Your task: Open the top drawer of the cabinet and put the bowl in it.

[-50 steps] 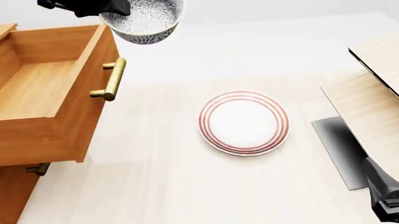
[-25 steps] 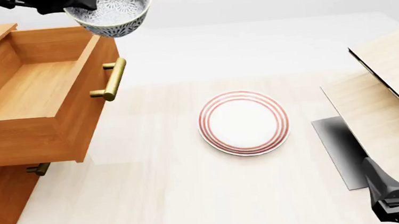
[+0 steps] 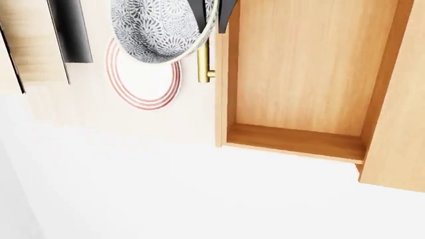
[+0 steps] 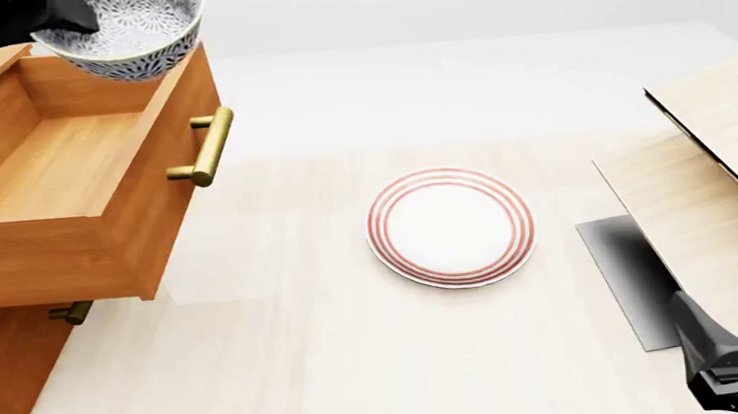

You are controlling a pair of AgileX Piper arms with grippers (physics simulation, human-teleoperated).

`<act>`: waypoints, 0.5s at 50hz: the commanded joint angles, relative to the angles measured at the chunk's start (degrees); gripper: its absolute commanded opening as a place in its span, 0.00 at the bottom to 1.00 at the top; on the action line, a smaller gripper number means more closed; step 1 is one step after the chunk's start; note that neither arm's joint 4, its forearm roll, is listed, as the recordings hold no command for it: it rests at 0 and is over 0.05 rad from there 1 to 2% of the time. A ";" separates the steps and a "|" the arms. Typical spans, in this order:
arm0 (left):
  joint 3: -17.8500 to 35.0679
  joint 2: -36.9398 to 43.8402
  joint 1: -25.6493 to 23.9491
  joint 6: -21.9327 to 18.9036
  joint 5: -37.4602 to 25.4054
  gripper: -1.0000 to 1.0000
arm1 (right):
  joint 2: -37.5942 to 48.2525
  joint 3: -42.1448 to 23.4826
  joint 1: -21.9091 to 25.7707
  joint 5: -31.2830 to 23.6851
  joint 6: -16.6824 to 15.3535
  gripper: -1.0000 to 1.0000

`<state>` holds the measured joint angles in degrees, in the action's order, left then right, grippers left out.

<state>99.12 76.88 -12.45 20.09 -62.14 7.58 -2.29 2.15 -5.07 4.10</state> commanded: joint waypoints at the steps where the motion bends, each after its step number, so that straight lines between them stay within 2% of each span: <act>1: -3.73 -4.03 3.30 1.01 0.71 0.00 | 0.05 0.01 0.01 0.04 0.02 1.00; 25: -12.23 -8.37 9.21 4.44 5.49 0.00 | 0.24 -0.06 0.06 0.02 0.09 1.00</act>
<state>89.82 70.04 -5.58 23.56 -58.70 7.74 -2.35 2.19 -5.13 4.19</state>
